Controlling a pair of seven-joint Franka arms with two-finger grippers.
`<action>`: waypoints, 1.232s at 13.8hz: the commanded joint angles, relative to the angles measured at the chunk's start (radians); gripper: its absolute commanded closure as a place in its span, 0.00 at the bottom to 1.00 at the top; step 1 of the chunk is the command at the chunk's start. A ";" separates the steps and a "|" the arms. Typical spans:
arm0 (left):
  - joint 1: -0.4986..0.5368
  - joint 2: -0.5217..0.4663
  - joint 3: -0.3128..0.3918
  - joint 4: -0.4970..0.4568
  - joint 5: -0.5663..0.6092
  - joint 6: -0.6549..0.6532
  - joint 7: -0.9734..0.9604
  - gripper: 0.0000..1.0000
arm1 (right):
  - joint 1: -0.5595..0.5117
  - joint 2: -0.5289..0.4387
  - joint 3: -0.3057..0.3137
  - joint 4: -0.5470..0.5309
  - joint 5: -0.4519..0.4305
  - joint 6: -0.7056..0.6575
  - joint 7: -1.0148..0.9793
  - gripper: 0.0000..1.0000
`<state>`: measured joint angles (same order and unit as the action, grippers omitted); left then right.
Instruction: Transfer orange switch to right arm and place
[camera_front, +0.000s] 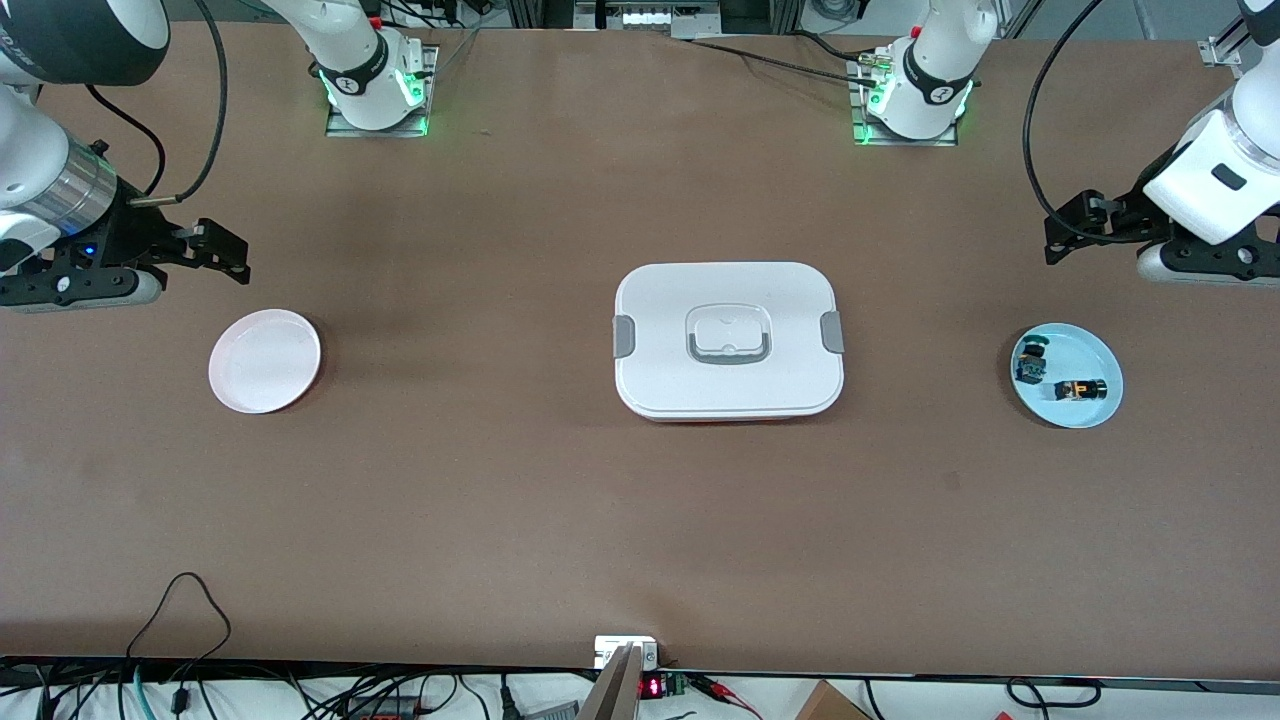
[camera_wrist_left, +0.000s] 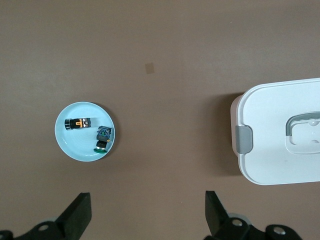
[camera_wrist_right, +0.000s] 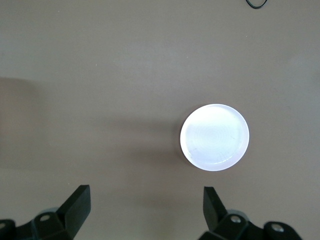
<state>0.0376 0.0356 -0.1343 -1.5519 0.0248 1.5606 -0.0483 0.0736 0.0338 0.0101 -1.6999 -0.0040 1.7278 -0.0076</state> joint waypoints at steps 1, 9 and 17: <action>-0.002 0.004 -0.002 0.027 0.021 -0.027 0.008 0.00 | -0.005 0.000 0.002 0.009 0.012 -0.014 0.009 0.00; -0.004 0.010 0.001 0.026 0.021 -0.027 -0.001 0.00 | -0.006 0.000 0.002 0.009 0.012 -0.014 0.009 0.00; 0.002 0.151 0.012 0.023 0.024 -0.206 -0.004 0.00 | -0.006 0.000 0.001 0.009 0.012 -0.014 0.009 0.00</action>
<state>0.0431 0.1419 -0.1258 -1.5537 0.0263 1.3959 -0.0501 0.0721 0.0341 0.0088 -1.6999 -0.0040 1.7277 -0.0074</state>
